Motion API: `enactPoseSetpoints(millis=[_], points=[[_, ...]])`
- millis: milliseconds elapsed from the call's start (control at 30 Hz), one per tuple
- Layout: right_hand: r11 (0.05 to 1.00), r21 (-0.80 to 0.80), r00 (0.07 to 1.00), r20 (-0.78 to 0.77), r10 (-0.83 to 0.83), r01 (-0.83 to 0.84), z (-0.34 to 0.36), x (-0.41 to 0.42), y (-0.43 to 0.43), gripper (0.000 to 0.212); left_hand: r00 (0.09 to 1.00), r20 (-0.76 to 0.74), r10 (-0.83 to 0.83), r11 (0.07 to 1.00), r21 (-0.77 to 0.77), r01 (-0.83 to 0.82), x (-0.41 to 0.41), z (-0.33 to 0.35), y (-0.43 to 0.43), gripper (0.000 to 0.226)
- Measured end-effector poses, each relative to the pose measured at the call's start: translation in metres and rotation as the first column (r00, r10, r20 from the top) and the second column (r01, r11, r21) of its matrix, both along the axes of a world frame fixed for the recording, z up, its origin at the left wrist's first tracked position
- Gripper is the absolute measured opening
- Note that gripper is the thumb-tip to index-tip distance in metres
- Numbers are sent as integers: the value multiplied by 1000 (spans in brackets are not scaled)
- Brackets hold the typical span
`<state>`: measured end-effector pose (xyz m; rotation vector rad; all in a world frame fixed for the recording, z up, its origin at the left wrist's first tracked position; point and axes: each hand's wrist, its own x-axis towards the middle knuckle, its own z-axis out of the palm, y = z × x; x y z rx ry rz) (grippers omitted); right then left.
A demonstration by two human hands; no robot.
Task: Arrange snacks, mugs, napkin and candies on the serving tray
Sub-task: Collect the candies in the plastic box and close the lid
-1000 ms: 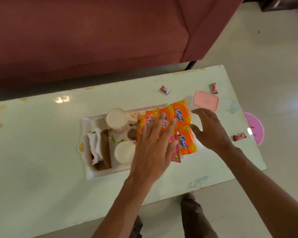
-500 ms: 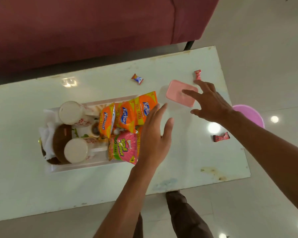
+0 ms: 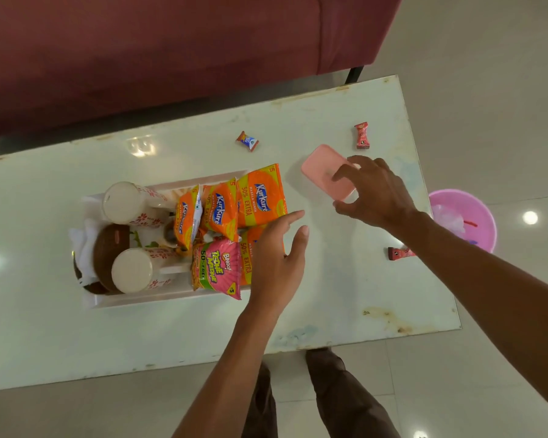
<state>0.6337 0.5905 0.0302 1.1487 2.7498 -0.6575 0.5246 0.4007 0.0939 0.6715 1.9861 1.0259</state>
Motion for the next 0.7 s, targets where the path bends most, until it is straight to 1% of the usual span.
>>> enactPoseSetpoints(millis=[67,100,133,167,200,233,300,367,433,533,600,633,700], points=[[985,-91,988,-39,-148,144,5,2,-11,59,997,56,49,999,-13,-48,1,-1,2,32],[956,-174,965,-73,-252,237,10,3,-18,59,992,91,83,997,-15,-82,2,-1,4,32],[897,-288,922,-98,-375,334,18,5,-26,58,984,132,123,992,-18,-121,2,-2,6,32],[809,-425,866,-105,-489,406,27,7,-35,56,970,178,167,986,-23,-166,2,-2,8,32],[717,-554,818,-106,-565,424,39,10,-44,56,948,235,214,977,-34,-212,1,-2,10,31],[659,-640,800,-113,-590,396,50,12,-54,58,919,303,252,967,-45,-250,0,-2,12,31],[628,-713,821,-129,-556,313,71,18,-73,68,849,458,263,961,-45,-273,-3,-2,14,36],[605,-752,834,-142,-534,260,87,21,-85,73,790,575,214,969,-20,-247,-7,-1,13,48],[577,-779,827,-140,-545,248,97,24,-91,72,766,620,169,973,17,-229,-10,-2,11,54],[552,-799,821,-137,-555,240,105,27,-96,70,751,649,119,978,54,-202,-15,0,6,44],[523,-822,805,-145,-575,225,107,27,-98,69,727,676,121,975,58,-216,-18,3,3,41],[496,-841,786,-153,-600,215,107,27,-98,67,699,703,128,970,57,-235,-19,4,1,44],[438,-882,762,-159,-628,176,109,29,-96,63,611,779,142,959,45,-281,-23,6,-2,55]])
